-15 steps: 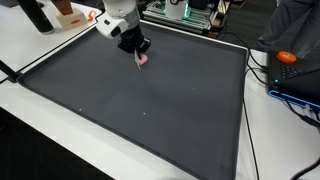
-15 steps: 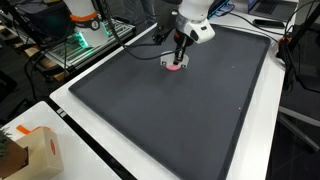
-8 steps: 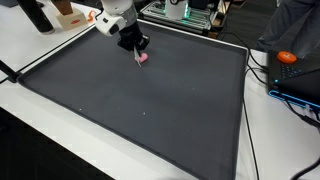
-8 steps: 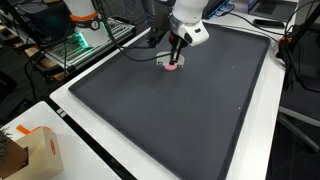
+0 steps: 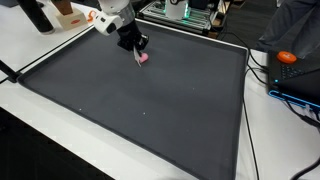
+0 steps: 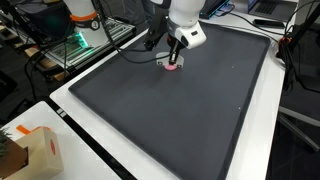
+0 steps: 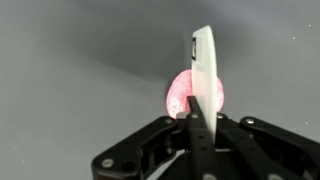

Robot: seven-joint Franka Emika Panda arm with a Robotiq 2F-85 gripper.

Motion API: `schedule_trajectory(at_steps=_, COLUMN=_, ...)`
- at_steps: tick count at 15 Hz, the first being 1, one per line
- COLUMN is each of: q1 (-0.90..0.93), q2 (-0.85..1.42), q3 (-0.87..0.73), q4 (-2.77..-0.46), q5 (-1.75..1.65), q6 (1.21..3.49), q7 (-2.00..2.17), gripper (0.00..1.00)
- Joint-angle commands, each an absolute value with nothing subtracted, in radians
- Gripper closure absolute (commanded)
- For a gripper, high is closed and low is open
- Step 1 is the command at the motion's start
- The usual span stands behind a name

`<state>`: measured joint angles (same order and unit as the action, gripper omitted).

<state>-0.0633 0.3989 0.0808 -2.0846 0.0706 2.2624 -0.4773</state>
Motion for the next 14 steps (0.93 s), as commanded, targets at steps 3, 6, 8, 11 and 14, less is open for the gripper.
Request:
schedule_trajectory(at_steps=3, q1=-0.031, q2=0.479, q3=0.11, q4=-2.092, q5=0.051, q6=2.353, q7=-0.463, gripper=0.99)
schedule_trajectory(at_steps=6, q1=-0.01, q2=0.49, q3=0.114, q4=-2.077, q5=0.018, q6=2.372, q7=-0.446, gripper=0.99)
schedule_trajectory(at_steps=8, q1=0.003, q2=0.5, q3=0.12, q4=-2.064, q5=0.003, q6=2.376, q7=-0.437, gripper=0.99)
schedule_trajectory(at_steps=11, q1=0.017, q2=0.509, q3=0.124, q4=-2.047, q5=-0.015, q6=2.385, q7=-0.419, gripper=0.99)
schedule_trajectory(at_steps=14, q1=0.022, q2=0.51, q3=0.127, q4=-2.036, q5=-0.019, q6=2.39, q7=-0.414, gripper=0.99)
